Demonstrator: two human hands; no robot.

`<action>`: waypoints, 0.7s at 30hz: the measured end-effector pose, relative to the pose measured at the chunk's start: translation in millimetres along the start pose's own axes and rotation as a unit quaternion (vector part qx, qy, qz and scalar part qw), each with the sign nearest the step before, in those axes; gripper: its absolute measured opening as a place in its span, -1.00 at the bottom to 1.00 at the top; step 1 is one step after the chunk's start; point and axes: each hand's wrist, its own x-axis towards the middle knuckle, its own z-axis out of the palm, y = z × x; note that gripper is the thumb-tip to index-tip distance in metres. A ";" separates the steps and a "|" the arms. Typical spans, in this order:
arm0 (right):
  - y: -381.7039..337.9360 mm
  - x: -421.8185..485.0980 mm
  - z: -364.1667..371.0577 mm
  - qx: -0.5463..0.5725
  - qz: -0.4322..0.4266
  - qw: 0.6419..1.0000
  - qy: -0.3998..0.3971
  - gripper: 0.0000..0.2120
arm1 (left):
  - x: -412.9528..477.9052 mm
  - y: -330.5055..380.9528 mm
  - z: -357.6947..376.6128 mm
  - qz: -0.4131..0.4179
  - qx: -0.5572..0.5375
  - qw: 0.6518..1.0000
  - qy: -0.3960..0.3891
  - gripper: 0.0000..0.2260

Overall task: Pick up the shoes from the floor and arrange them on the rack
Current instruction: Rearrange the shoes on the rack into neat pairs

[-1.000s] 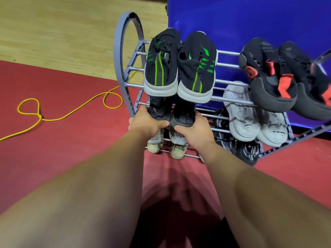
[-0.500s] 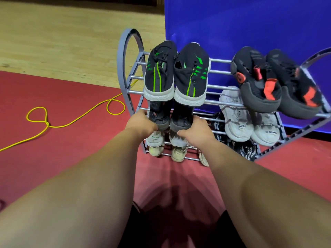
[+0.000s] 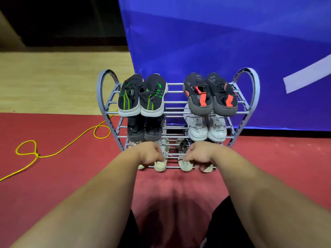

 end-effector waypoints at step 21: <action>151.2 52.2 -59.1 0.291 0.183 0.910 0.231 -0.89 | 129.0 65.3 82.8 -0.070 -0.103 0.990 -0.060 -0.85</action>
